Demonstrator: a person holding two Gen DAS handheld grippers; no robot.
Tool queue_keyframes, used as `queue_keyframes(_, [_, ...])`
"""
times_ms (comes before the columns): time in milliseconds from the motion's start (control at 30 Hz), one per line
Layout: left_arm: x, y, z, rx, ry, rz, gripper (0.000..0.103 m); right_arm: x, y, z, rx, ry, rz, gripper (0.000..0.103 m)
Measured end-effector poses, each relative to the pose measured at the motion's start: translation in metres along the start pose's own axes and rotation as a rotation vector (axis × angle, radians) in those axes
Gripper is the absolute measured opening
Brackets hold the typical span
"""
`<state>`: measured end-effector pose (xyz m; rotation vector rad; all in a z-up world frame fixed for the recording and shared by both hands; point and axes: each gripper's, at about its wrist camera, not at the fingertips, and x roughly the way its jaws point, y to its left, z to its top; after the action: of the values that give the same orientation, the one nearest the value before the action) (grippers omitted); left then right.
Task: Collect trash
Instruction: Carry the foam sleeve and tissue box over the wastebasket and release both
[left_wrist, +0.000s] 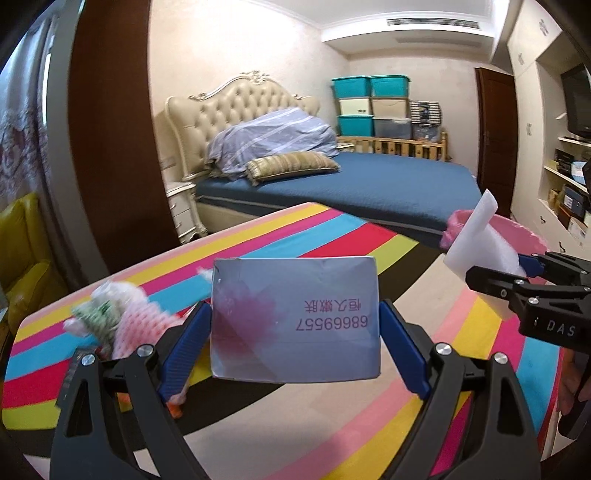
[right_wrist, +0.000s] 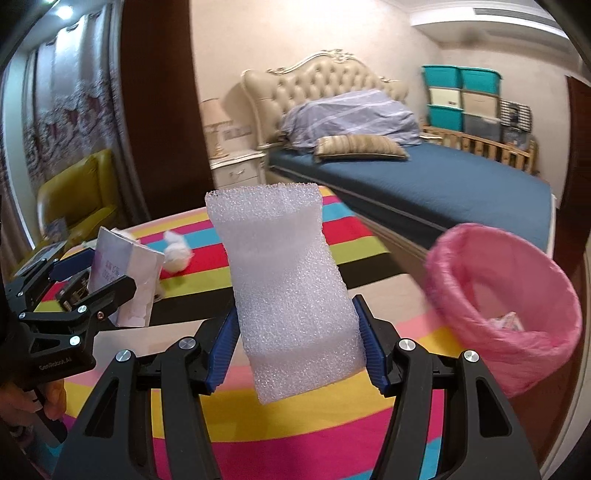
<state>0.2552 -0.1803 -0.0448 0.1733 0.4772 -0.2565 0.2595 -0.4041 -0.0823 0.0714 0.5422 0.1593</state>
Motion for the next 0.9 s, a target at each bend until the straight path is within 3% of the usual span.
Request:
queue_keyframes(400, [0.035, -0.067, 0.033, 0.07, -0.04, -0.159, 0.087, -0.018, -0.069, -0.001, 0.084, -0.036, -0.14, 0.057])
queue_keyframes(900, [0.104, -0.163, 0.087, 0.113, -0.03, -0.432, 0.087, -0.042, -0.185, 0.009, 0.188, -0.103, -0.319, 0.058])
